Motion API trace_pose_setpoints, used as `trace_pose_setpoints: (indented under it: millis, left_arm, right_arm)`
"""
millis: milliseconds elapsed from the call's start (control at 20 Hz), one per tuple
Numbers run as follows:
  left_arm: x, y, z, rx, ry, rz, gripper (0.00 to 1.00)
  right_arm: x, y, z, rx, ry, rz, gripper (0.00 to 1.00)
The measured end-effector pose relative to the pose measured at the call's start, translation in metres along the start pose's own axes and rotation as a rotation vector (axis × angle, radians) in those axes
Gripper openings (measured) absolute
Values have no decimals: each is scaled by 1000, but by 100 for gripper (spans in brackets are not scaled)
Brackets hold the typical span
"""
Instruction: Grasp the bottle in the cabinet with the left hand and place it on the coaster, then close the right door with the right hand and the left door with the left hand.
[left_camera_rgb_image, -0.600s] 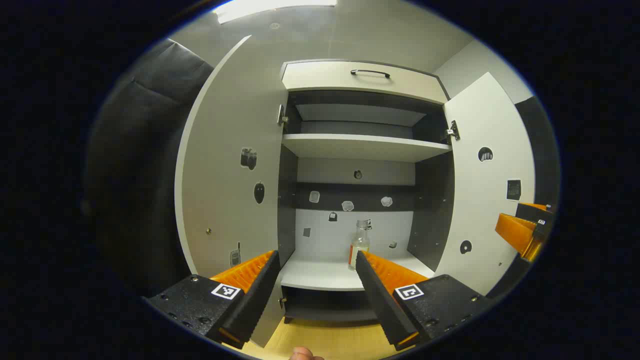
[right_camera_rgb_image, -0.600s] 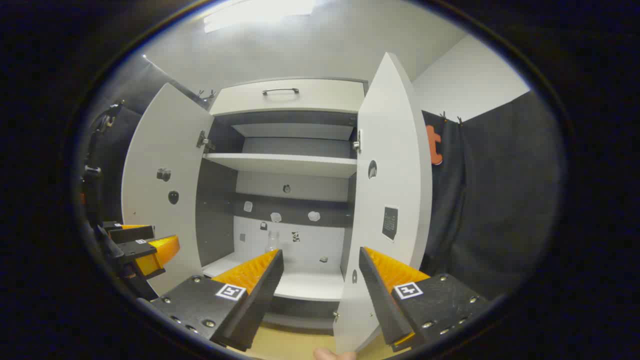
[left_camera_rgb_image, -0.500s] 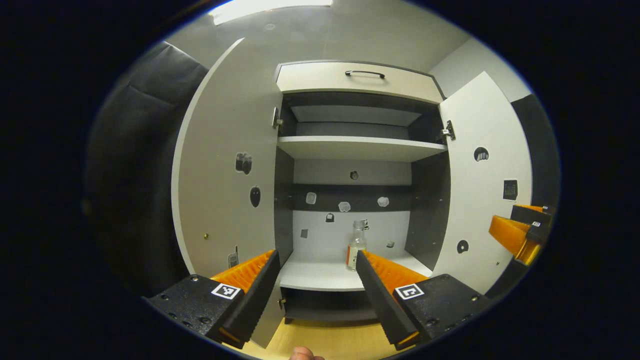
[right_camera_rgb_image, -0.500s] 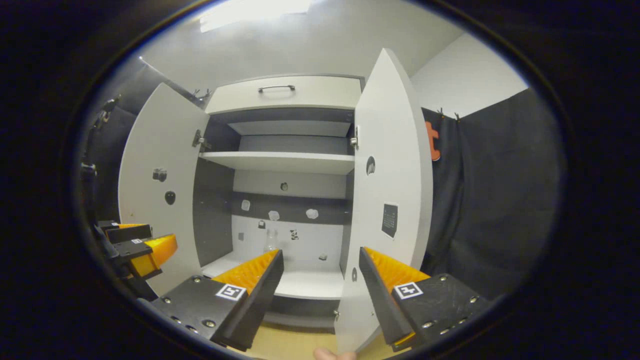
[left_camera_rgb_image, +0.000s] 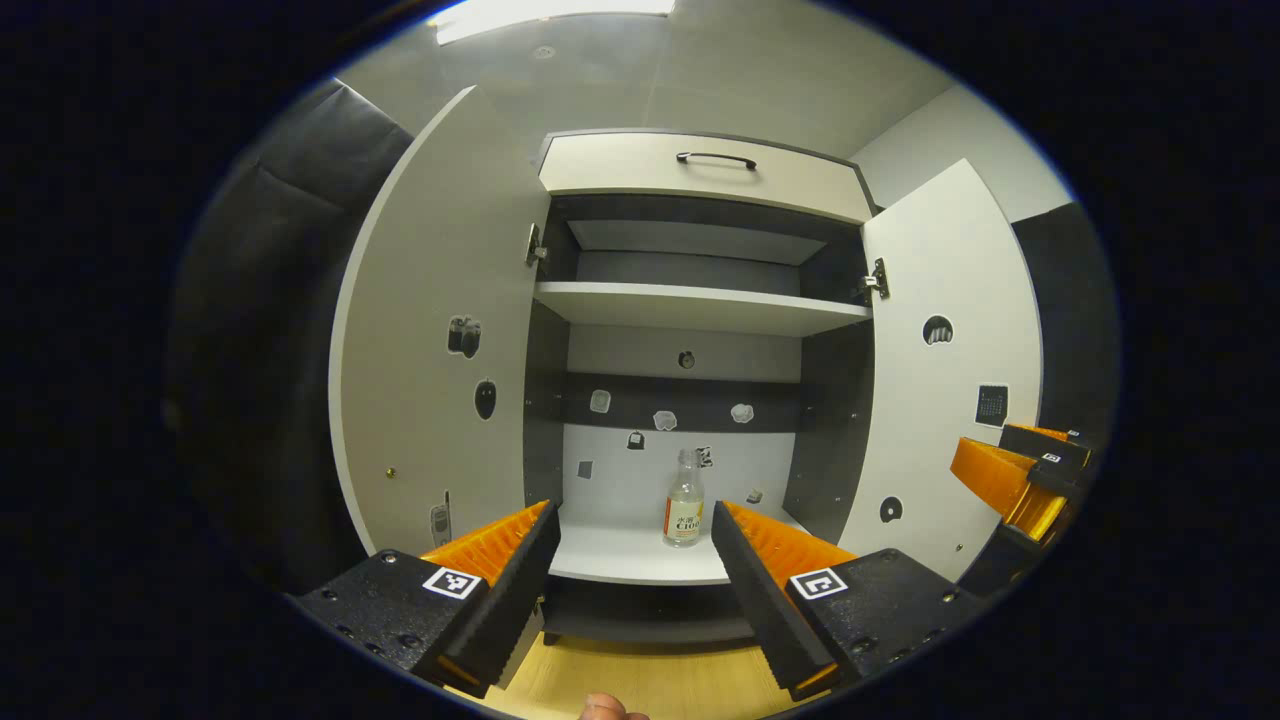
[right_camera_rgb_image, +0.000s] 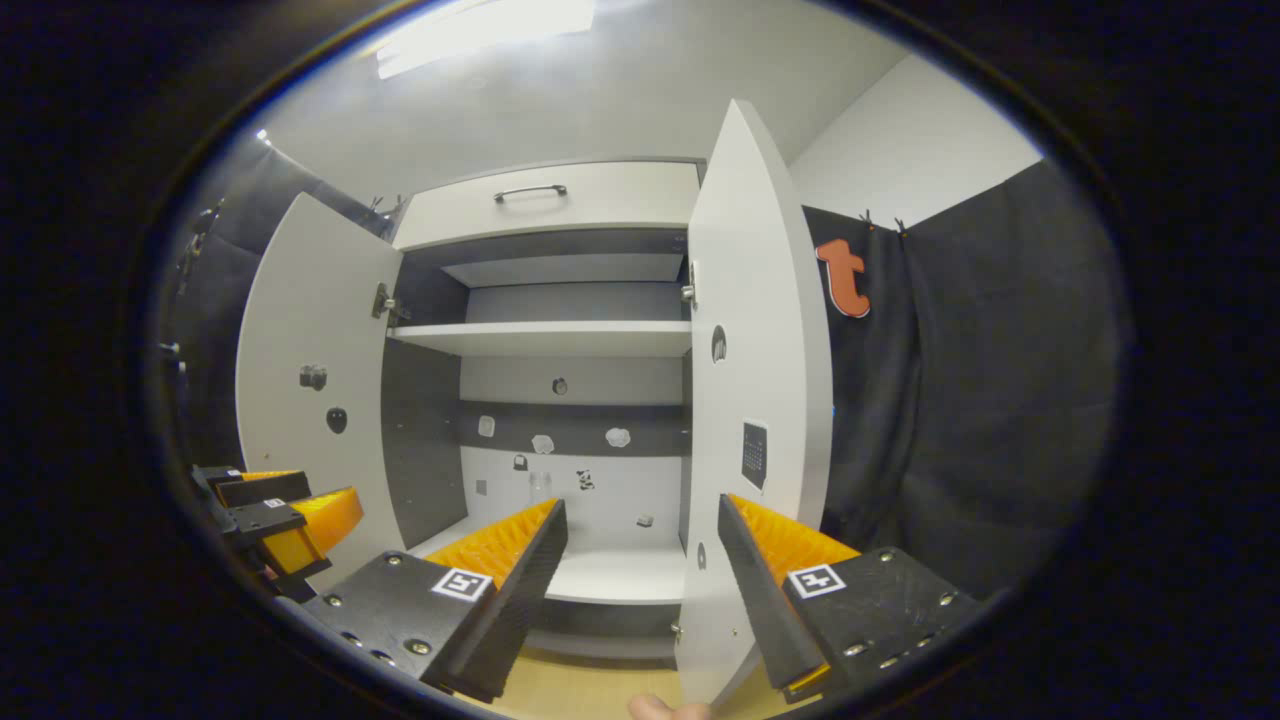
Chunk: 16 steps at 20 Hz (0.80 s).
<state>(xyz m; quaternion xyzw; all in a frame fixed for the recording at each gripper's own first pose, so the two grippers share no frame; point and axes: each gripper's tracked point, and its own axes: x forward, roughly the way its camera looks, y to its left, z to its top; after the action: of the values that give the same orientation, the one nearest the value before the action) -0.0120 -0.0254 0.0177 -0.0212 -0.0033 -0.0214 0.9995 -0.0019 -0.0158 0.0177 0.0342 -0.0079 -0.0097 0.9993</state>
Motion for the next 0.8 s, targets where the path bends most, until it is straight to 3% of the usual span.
trace_pose_setpoints:
  millis: [800]
  left_arm:
    - [7,-8,7,46,-12,31,96]
  right_arm:
    - [-8,-3,5,-15,-27,21,92]
